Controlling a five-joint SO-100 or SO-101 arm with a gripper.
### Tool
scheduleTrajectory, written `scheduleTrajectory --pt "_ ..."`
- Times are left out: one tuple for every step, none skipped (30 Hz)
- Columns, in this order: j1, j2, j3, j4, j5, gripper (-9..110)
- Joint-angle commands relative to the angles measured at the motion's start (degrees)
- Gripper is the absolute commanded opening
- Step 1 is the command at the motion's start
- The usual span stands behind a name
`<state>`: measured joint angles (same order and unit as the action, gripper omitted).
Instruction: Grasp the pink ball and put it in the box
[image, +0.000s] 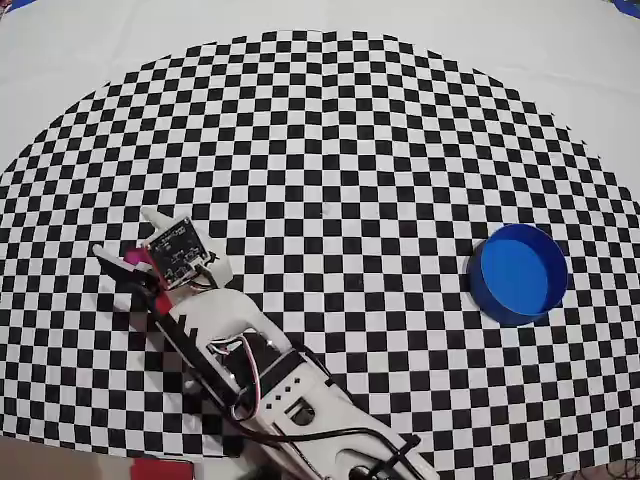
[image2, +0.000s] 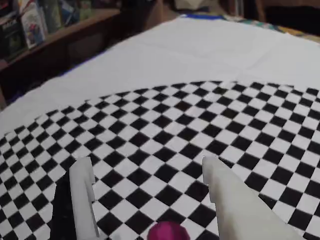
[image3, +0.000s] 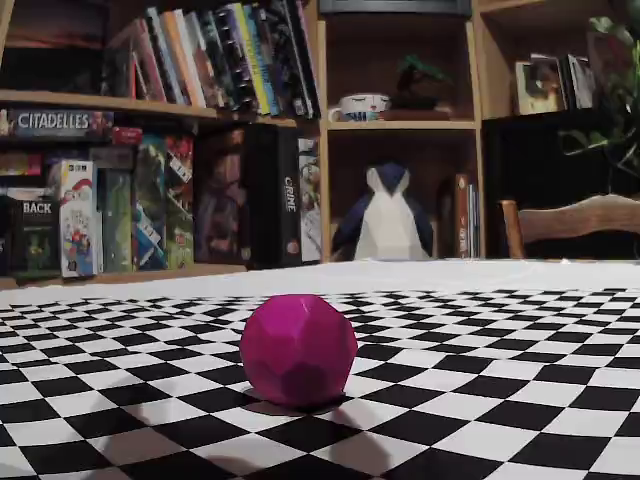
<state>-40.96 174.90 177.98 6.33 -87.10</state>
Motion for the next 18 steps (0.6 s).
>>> scheduleTrajectory --pt "-0.5 -2.0 -0.1 -1.4 -0.4 24" --pt "-0.5 -2.8 -0.1 -2.0 -0.4 24" --pt "-0.5 -3.8 -0.1 -2.7 -0.4 24" --pt "-0.5 -4.7 -0.1 -3.4 -0.4 24" --pt "-0.5 -5.6 -0.2 -4.1 -0.4 24" --pt "-0.5 -6.5 -0.2 -4.7 -0.4 24" --pt "-0.5 -7.4 -0.2 -5.4 -0.4 24" --pt "-0.5 -8.1 -0.4 -5.5 -0.4 24" --pt "-0.5 -8.7 -0.7 -5.5 -0.5 24" --pt "-0.5 -9.3 -1.1 -5.5 -0.5 24" --pt "-0.5 -9.9 -1.4 -5.5 -0.5 24" --pt "-0.5 -10.7 -1.9 -5.3 -0.5 24" --pt "-0.5 -11.6 -2.5 -5.3 -0.6 24" --pt "-0.5 -12.5 -3.0 -5.3 -0.6 24" --pt "-0.5 -13.3 -3.3 -5.3 -0.6 24" --pt "-0.5 -13.8 -3.5 -5.3 -0.6 24" --pt "-0.6 -14.3 -3.6 -5.3 -0.6 24" --pt "-0.6 -14.9 -3.8 -5.3 -0.6 24"
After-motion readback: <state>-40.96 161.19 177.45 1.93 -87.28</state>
